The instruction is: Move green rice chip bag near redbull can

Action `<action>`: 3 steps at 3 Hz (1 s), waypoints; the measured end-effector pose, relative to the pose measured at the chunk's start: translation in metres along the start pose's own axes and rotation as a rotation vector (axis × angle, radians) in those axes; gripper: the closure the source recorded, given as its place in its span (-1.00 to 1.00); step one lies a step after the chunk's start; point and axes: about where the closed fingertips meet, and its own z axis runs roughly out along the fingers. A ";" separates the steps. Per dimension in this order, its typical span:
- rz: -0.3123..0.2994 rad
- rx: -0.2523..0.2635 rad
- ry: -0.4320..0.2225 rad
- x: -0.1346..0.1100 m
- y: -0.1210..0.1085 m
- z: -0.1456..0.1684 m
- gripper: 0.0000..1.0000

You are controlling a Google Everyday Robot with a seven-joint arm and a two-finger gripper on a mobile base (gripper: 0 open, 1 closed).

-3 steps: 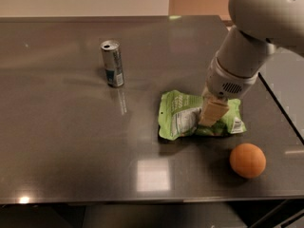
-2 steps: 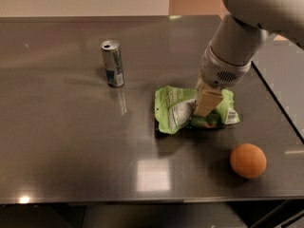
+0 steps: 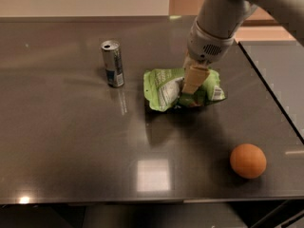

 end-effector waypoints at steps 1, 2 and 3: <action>-0.018 -0.002 -0.009 -0.016 -0.021 0.004 1.00; -0.030 -0.008 -0.023 -0.031 -0.033 0.010 1.00; -0.045 -0.019 -0.042 -0.047 -0.038 0.016 1.00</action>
Offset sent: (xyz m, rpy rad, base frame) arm 0.0507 0.0447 0.0004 0.0287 0.0135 0.0516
